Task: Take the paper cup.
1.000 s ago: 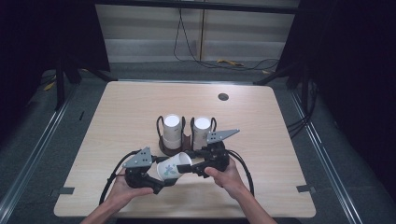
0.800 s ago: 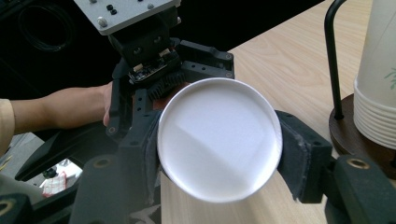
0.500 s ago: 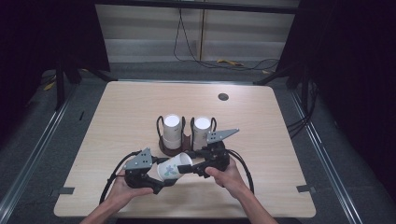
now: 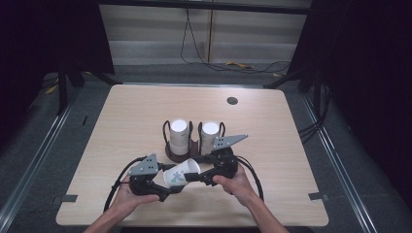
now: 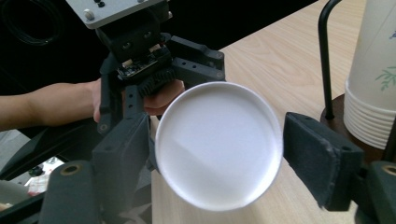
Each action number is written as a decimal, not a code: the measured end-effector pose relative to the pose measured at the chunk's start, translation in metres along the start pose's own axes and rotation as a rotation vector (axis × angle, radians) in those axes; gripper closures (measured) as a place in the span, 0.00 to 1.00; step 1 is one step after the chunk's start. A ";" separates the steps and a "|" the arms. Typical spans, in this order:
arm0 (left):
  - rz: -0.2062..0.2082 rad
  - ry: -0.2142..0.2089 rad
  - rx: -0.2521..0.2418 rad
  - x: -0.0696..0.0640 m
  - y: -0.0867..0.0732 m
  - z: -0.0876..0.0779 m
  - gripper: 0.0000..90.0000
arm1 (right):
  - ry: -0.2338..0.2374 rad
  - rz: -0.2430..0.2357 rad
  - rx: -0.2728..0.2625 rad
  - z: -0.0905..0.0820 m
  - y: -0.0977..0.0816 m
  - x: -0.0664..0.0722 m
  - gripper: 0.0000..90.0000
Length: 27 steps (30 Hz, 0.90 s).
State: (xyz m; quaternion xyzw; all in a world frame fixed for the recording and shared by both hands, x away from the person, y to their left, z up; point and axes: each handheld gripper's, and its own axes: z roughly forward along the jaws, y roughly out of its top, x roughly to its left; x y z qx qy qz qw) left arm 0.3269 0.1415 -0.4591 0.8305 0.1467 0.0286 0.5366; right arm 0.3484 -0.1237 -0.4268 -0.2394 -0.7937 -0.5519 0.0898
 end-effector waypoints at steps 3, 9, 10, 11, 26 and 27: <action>-0.002 0.001 0.013 0.000 0.000 0.000 0.30 | -0.007 0.000 -0.003 -0.001 0.000 0.000 0.24; 0.001 0.012 0.040 -0.002 0.004 -0.001 0.30 | -0.011 -0.003 -0.010 -0.003 0.001 0.000 0.22; 0.001 0.012 0.040 -0.002 0.004 -0.001 0.30 | -0.008 -0.005 -0.009 -0.003 0.002 0.000 0.22; 0.000 0.011 0.045 -0.002 0.006 -0.001 0.30 | -0.007 -0.006 -0.007 -0.003 0.002 0.000 0.21; -0.010 0.015 0.122 0.003 0.010 -0.006 0.30 | -0.046 -0.024 0.043 -0.010 0.004 0.001 0.24; 0.004 0.016 0.139 0.002 0.011 -0.005 0.30 | -0.052 -0.036 0.064 -0.010 0.004 0.002 0.25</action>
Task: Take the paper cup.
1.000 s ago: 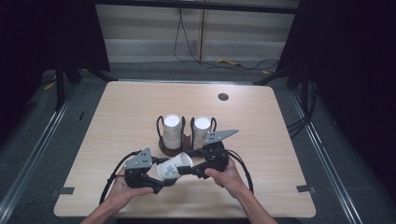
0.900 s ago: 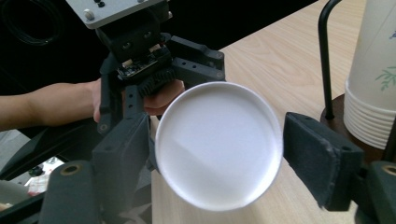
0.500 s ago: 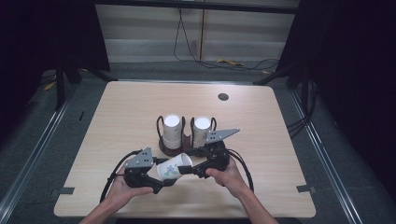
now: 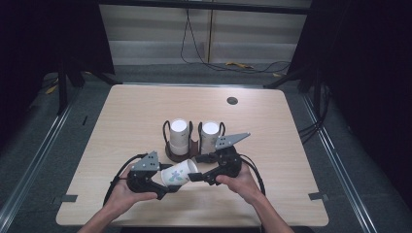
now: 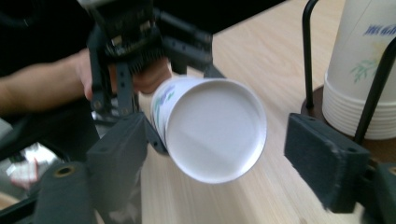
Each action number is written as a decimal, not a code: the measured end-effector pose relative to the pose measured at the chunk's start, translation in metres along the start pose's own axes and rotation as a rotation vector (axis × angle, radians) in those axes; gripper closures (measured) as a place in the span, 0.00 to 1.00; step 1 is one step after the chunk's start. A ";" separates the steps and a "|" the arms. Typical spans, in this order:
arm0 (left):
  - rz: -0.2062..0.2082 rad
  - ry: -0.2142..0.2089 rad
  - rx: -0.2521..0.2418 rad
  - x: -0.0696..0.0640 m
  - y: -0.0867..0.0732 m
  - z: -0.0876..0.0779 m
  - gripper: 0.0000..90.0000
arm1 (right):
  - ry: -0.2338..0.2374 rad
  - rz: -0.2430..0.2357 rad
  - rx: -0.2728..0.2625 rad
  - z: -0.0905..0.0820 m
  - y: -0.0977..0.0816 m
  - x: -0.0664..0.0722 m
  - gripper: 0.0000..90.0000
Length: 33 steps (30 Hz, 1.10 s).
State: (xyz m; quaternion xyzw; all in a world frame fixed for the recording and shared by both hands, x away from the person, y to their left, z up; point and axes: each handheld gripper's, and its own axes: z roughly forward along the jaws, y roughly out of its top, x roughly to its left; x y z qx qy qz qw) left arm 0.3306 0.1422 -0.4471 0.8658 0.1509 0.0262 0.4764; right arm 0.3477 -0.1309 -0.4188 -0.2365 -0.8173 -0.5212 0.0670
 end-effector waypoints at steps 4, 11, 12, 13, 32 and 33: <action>0.008 0.000 0.016 0.000 0.000 0.001 0.30 | -0.009 -0.021 0.054 0.001 0.001 0.002 0.25; 0.023 0.000 0.043 -0.001 -0.001 0.004 0.31 | -0.027 -0.052 0.130 0.002 0.004 0.003 0.27; 0.025 -0.001 0.048 -0.001 0.000 0.004 0.31 | -0.027 -0.057 0.145 0.003 0.004 0.003 0.28; 0.025 -0.001 0.048 -0.001 0.000 0.004 0.31 | -0.027 -0.057 0.145 0.003 0.004 0.003 0.28; 0.092 -0.015 0.161 -0.006 0.001 0.013 0.32 | -0.011 -0.096 0.351 0.019 -0.004 0.004 0.28; 0.092 -0.015 0.161 -0.006 0.001 0.013 0.32 | -0.011 -0.096 0.351 0.019 -0.004 0.004 0.28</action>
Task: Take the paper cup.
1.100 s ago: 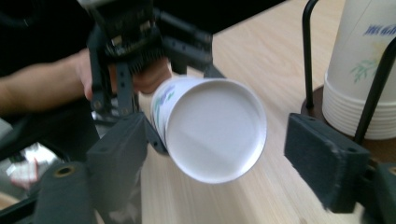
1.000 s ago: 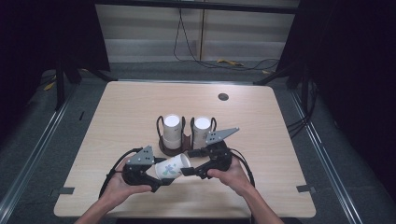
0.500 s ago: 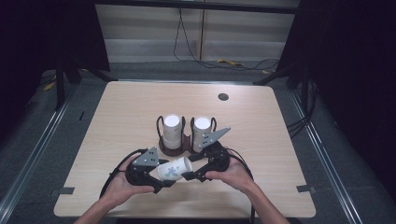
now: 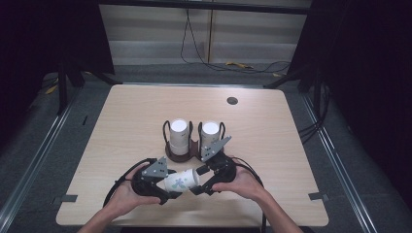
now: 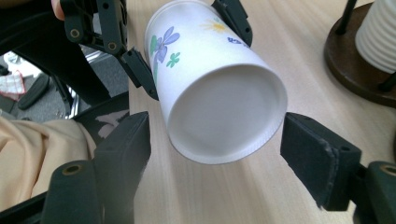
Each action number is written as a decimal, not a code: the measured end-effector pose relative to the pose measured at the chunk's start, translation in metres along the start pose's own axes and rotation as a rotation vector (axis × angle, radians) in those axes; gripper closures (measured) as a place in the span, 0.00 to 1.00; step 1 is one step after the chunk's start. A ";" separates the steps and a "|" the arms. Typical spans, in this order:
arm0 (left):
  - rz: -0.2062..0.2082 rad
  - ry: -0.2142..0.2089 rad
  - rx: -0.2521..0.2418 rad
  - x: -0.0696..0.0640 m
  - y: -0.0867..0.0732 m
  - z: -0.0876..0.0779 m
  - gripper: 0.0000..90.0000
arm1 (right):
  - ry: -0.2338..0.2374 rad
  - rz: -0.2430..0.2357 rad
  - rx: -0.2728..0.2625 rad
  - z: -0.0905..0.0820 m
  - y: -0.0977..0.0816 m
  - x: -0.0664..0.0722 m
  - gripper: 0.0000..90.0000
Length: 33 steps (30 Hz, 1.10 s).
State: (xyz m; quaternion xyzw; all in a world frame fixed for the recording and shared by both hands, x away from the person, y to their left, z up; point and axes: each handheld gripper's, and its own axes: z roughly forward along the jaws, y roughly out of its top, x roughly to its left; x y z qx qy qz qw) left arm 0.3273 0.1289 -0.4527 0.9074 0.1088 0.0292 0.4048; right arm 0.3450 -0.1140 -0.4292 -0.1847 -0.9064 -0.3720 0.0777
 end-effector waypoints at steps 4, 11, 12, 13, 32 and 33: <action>0.008 -0.004 0.010 -0.001 -0.001 0.003 0.32 | 0.005 -0.007 0.029 0.002 0.001 0.000 0.28; 0.031 -0.013 0.040 -0.004 0.001 0.008 0.32 | 0.015 -0.034 0.086 0.007 0.003 0.001 0.29; 0.037 -0.013 0.046 -0.005 0.001 0.009 0.32 | 0.014 -0.036 0.092 0.007 0.004 0.001 0.29; 0.043 -0.011 0.045 -0.005 0.001 0.009 0.32 | 0.006 -0.044 0.112 0.009 0.004 0.002 0.29; 0.071 -0.036 0.076 -0.011 0.000 0.018 0.32 | 0.021 -0.108 0.202 0.020 0.010 0.006 0.37; 0.086 -0.042 0.081 -0.012 -0.001 0.019 0.32 | 0.024 -0.085 0.223 0.020 0.010 0.008 0.37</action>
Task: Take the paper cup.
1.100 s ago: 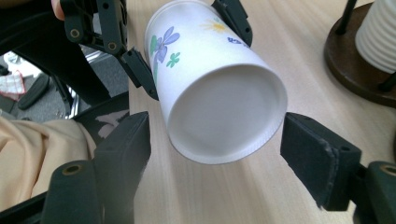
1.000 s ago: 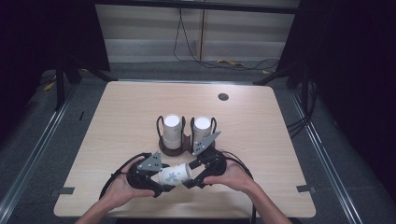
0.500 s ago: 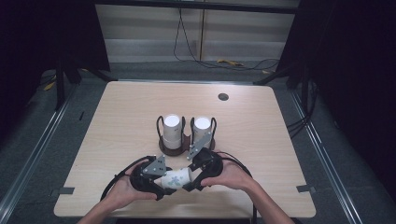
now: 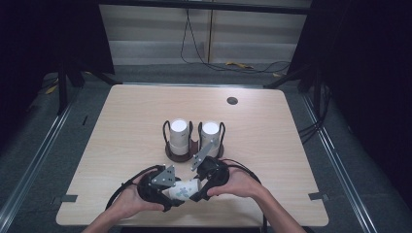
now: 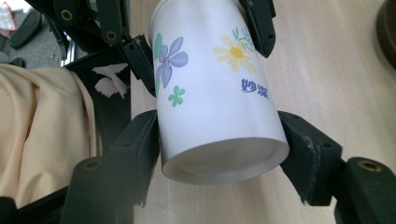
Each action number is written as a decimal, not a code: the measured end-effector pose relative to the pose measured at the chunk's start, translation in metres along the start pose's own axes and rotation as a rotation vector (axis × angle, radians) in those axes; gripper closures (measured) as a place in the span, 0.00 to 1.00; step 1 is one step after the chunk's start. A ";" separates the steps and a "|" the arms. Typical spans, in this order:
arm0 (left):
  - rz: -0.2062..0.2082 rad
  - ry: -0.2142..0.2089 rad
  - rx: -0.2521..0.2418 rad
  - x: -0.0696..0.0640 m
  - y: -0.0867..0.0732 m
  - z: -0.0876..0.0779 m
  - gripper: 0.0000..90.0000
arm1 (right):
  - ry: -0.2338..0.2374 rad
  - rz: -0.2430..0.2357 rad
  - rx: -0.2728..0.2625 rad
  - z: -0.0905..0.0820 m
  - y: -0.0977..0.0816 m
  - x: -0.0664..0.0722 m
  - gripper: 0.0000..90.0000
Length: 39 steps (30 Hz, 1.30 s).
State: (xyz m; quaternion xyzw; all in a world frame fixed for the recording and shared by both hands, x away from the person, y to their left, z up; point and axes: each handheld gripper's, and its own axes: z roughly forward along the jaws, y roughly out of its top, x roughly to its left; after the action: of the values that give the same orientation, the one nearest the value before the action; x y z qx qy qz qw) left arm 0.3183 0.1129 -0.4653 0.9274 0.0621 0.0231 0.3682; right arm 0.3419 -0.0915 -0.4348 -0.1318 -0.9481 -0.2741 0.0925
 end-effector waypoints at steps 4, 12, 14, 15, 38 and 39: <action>0.001 -0.007 0.005 -0.001 0.000 0.000 0.32 | 0.008 0.000 0.011 0.002 0.000 0.001 0.37; 0.011 -0.016 0.011 -0.002 -0.001 0.000 0.32 | 0.032 -0.007 0.033 0.004 -0.001 0.000 0.40; 0.008 -0.021 0.017 -0.002 -0.002 0.000 0.32 | 0.034 -0.012 0.034 0.004 -0.001 0.000 0.40; 0.008 -0.021 0.017 -0.002 -0.002 0.000 0.31 | 0.033 -0.010 0.034 0.004 -0.001 0.001 0.40; -0.099 -0.054 -0.140 0.005 -0.011 -0.012 0.18 | 0.013 -0.016 -0.067 -0.009 -0.004 0.001 0.42; -0.099 -0.054 -0.140 0.005 -0.011 -0.012 0.18 | 0.013 -0.016 -0.067 -0.009 -0.004 0.001 0.42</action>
State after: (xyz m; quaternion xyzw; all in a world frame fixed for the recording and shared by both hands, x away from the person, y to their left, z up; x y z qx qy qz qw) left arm 0.3211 0.1294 -0.4641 0.8955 0.0961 -0.0160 0.4343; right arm 0.3402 -0.0997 -0.4286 -0.1254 -0.9389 -0.3071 0.0921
